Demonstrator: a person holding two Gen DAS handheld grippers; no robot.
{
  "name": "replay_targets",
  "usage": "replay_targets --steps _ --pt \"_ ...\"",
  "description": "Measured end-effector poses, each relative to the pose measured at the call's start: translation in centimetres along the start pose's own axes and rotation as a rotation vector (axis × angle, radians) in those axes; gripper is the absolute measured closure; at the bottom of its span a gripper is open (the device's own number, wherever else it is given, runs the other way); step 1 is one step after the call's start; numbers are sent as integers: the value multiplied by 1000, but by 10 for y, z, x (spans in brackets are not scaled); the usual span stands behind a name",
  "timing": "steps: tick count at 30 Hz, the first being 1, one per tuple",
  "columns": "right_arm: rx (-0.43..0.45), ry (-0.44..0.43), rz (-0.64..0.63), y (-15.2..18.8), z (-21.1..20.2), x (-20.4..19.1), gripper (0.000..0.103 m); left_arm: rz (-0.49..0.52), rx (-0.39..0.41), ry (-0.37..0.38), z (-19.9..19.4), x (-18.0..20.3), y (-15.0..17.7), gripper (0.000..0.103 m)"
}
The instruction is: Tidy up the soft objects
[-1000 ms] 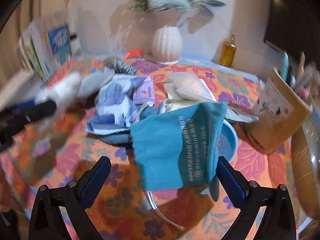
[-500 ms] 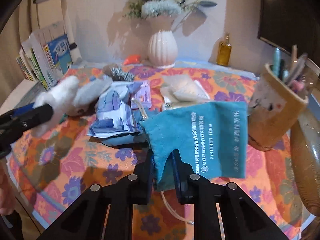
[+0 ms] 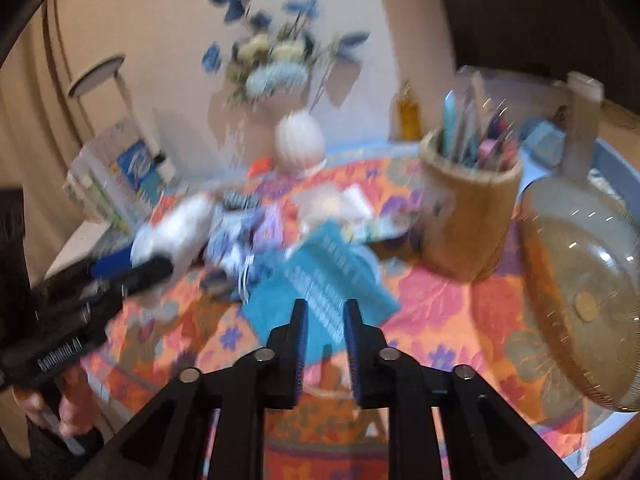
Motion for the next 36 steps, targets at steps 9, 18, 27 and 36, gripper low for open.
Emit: replay_targets --steps 9,18,27,36 --pt "-42 -62 -104 -27 64 -10 0 -38 -19 -72 -10 -25 7 60" --pt "-81 -129 -333 1 68 -62 0 -82 -18 -62 -5 -41 12 59" --pt "-105 190 -424 21 108 -78 46 -82 -22 -71 -9 -46 21 59" --pt "-94 -131 -135 13 75 -37 90 -105 -11 -49 -10 -48 21 59"
Point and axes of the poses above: each gripper's, at about its wrist camera, not at the fingertips, and z roughly the way its jaws point, x to its right, y to its underside, the point moved 4 cm from there along z, roughly the way its jaws point, and after that the axes turned 9 degrees about y, right-handed, at the moved point
